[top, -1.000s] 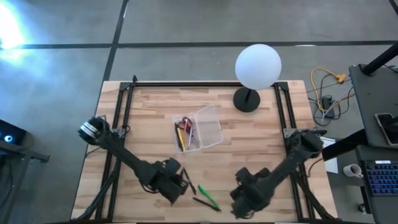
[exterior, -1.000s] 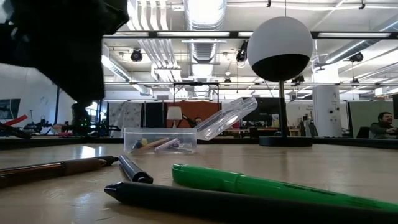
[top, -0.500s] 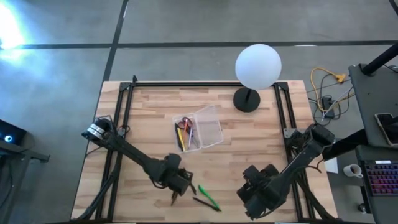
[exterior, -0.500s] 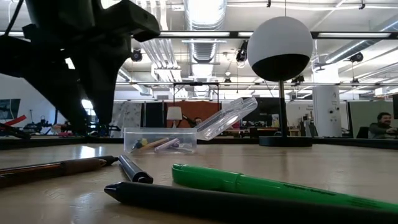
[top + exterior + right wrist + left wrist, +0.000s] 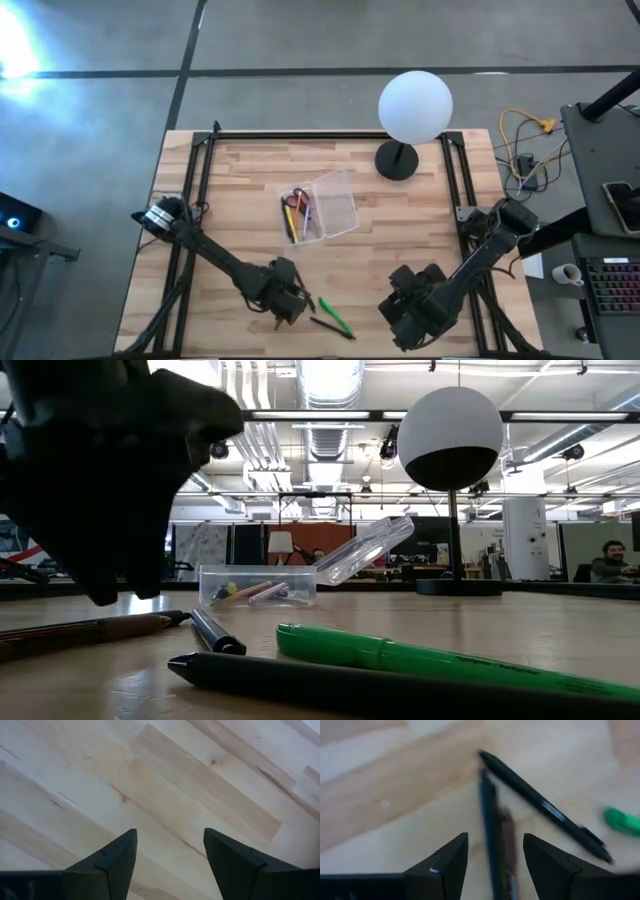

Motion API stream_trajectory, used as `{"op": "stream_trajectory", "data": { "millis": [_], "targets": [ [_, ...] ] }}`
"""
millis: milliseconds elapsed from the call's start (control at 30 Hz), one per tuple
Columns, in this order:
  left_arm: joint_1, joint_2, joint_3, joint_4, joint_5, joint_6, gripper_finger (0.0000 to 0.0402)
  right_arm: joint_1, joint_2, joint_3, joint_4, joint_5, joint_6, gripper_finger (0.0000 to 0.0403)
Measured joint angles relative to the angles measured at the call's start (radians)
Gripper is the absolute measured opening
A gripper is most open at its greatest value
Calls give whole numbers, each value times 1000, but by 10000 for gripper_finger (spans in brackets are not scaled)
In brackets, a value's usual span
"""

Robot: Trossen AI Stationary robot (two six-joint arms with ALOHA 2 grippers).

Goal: Pick & place school supplies into a supply box
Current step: Put the black pen into the transparent supply box

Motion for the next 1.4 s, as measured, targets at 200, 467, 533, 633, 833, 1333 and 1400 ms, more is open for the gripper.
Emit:
{"op": "stream_trajectory", "data": {
  "millis": [200, 467, 533, 633, 833, 1333, 1400],
  "targets": [
    [7, 8, -24, -14, -26, -35, 175, -2, 0, 0, 9, 26, 25, 221],
    [-6, 8, -65, -12, 16, -50, 175, -3, 1, 0, 19, 26, 33, 221],
    [-10, 8, -64, -20, 18, -50, 175, -3, 1, 0, 23, 26, 33, 221],
    [-12, 4, -62, -29, 45, -50, 174, -3, 1, 0, 31, 26, 32, 221],
    [-16, 0, -63, -39, 143, -49, 129, -2, 1, 0, 33, 26, 26, 221],
    [-19, -18, -64, -22, 176, 10, 15, 7, 1, 0, 38, 57, -42, 221],
    [-20, -39, -56, 9, 137, -1, 14, 7, 1, 0, 36, 80, -42, 221]
  ]
}}
